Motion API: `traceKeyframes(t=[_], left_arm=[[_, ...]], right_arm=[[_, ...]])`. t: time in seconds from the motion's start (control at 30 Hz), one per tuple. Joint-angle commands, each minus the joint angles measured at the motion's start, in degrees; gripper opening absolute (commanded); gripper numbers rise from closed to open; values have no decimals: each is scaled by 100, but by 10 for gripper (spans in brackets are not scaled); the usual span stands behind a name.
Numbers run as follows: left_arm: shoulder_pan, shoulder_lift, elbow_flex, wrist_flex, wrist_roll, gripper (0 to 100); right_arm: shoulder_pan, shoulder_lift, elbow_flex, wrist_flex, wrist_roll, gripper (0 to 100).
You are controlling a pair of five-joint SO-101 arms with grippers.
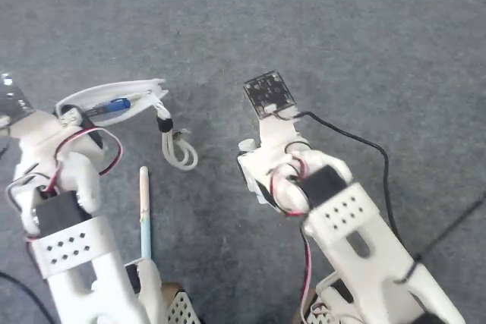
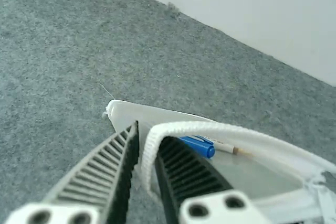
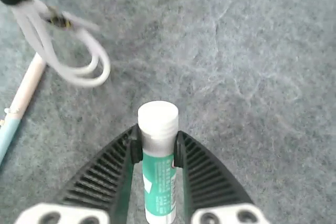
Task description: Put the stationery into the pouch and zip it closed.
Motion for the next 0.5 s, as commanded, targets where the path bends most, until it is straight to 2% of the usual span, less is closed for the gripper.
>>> traceKeyframes(t=[0.0,0.2,0.47], left_arm=[[448,-35,-444,-9,-193,12],[958,0,-892,589,-378,12],[1635,9,-1182,765,-378,12]], right_arm=[[66,-743,246,-312,-53,6],[391,-1516,598,-576,-88,6],[444,-2123,1213,-1138,-97,6]])
